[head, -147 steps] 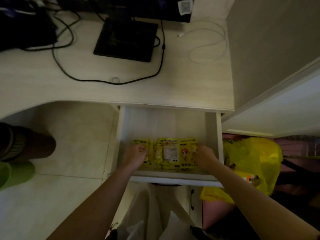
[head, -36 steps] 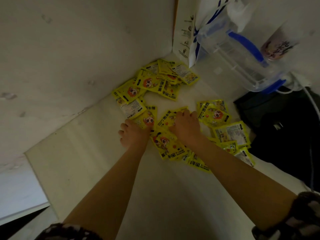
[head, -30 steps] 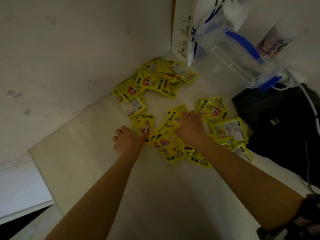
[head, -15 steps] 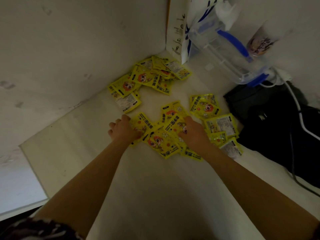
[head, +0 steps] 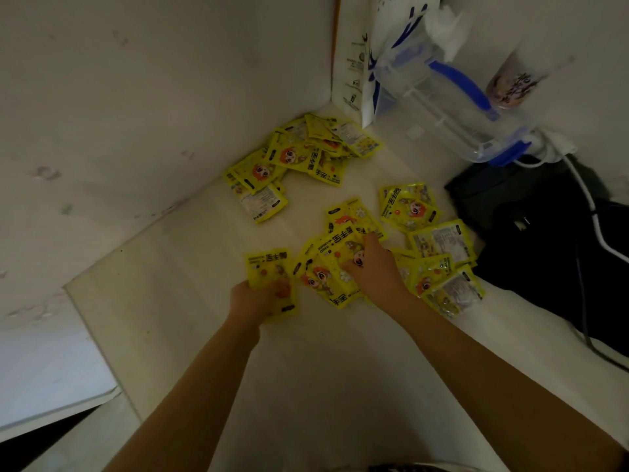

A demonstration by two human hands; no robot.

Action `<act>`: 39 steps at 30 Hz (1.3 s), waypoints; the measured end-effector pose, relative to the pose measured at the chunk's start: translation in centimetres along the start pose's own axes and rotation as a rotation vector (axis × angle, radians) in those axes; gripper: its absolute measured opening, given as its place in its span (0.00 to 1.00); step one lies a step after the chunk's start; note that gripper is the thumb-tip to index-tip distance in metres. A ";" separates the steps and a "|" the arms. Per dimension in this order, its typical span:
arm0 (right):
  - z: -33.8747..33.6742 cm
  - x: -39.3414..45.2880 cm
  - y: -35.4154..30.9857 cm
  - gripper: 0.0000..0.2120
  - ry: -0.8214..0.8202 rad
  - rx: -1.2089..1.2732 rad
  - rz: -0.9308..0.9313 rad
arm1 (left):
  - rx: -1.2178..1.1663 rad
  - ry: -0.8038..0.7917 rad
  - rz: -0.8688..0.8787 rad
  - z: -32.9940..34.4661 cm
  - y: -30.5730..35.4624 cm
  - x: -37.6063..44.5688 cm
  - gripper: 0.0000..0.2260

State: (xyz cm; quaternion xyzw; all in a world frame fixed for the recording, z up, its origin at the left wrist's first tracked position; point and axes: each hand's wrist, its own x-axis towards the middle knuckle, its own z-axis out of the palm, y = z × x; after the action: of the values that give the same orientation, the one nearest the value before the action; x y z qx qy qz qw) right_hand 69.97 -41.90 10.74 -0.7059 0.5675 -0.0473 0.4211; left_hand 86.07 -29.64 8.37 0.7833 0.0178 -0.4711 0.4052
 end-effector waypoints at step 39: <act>-4.1 -1.9 7.9 0.19 0.000 0.319 0.320 | -0.444 -0.052 -0.243 8.7 1.0 0.5 0.07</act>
State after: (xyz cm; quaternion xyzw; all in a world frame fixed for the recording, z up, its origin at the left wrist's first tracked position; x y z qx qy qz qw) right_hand 61.04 -42.53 9.08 -0.5312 0.6577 -0.0690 0.5296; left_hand 80.43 -36.19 6.68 0.6549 0.2045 -0.5209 0.5079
